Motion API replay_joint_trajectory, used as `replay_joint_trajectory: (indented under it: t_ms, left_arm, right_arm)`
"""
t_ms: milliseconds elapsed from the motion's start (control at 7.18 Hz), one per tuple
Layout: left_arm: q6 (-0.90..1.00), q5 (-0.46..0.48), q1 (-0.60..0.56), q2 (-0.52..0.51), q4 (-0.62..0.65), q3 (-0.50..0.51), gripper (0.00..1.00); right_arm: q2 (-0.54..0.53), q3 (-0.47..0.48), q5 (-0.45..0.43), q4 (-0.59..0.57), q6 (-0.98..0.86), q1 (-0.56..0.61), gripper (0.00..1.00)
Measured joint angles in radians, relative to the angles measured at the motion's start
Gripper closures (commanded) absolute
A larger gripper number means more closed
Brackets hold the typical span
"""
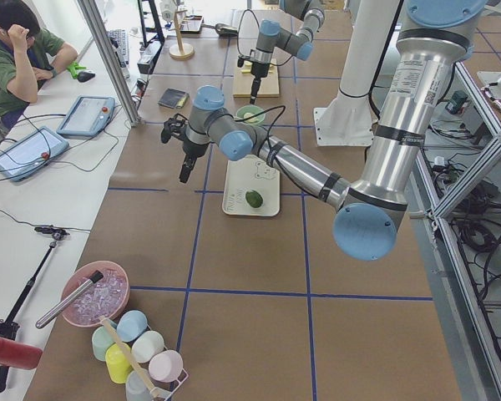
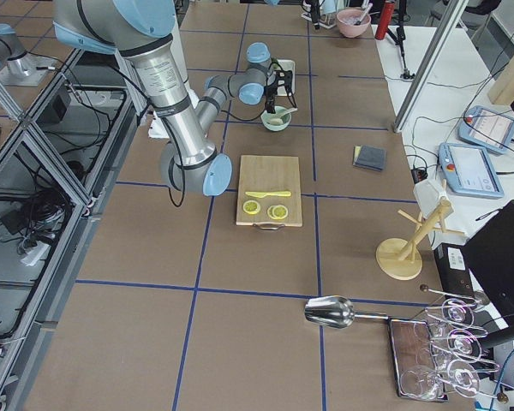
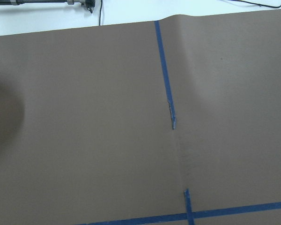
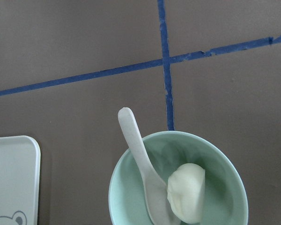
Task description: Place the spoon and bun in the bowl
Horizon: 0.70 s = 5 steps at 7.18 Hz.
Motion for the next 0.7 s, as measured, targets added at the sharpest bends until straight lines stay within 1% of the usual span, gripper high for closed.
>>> replay_joint_trajectory:
  t_ms: [139, 279, 418, 557, 697]
  left_arm:
    - [0.087, -0.047, -0.048, 0.027, 0.002, 0.026, 0.00]
    - [0.175, -0.084, -0.095, 0.053, 0.015, 0.047, 0.00]
    - [0.258, -0.102, -0.140, 0.070, 0.056, 0.058, 0.00]
    - [0.359, -0.117, -0.195, 0.078, 0.137, 0.064, 0.00]
    - [0.464, -0.147, -0.257, 0.081, 0.223, 0.074, 0.00]
  right_arm:
    - [-0.010, 0.016, 0.008, -0.021, -0.006, 0.016, 0.00]
    - [-0.027, 0.048, 0.026, -0.076, -0.035, 0.042, 0.00]
    - [-0.050, 0.087, 0.055, -0.139, -0.100, 0.078, 0.00]
    - [-0.083, 0.124, 0.101, -0.198, -0.194, 0.132, 0.00]
    - [-0.122, 0.146, 0.171, -0.237, -0.295, 0.203, 0.00]
